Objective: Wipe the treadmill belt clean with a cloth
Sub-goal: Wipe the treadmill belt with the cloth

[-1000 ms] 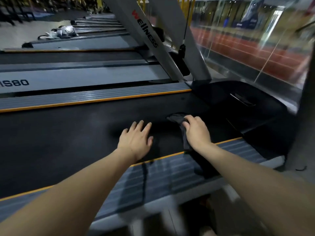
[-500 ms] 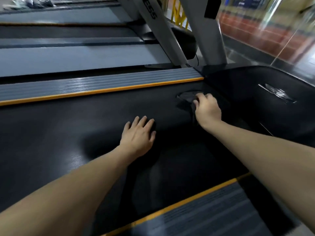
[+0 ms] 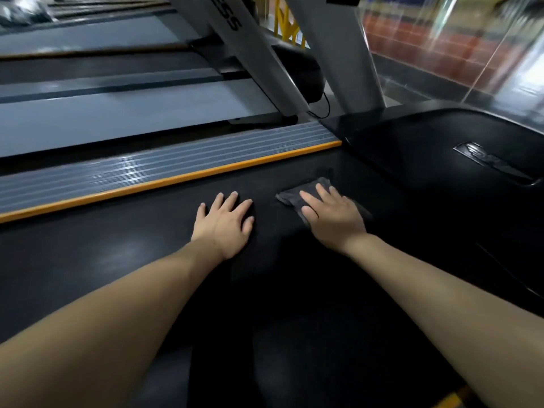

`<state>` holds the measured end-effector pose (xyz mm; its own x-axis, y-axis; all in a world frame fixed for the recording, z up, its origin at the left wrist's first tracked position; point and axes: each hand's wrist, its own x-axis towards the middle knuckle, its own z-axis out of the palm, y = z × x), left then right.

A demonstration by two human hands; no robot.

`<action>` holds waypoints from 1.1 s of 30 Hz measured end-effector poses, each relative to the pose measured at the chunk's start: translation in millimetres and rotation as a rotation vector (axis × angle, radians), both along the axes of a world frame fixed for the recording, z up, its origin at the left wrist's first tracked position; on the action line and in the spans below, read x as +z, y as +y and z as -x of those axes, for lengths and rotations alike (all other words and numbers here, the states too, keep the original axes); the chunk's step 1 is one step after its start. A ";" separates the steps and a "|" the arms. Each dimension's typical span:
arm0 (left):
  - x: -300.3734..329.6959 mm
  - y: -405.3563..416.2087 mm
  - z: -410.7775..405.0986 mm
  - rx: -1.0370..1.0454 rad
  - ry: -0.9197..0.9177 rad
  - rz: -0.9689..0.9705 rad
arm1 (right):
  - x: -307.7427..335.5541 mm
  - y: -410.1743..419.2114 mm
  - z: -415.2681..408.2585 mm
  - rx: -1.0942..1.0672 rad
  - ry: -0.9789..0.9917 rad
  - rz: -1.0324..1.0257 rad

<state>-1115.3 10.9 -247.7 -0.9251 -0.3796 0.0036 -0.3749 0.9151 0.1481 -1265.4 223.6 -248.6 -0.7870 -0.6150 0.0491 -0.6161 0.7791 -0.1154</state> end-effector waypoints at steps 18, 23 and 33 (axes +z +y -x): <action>-17.7 -8.6 8.8 0.204 0.170 -0.037 | 7.9 -39.5 110.8 -0.180 0.027 0.086; -11.9 -7.8 6.5 0.204 0.149 -0.065 | 1.7 -56.0 82.5 0.087 0.027 0.231; -11.0 -7.6 6.7 0.199 0.139 -0.051 | -1.3 -10.4 136.8 -0.230 0.186 0.240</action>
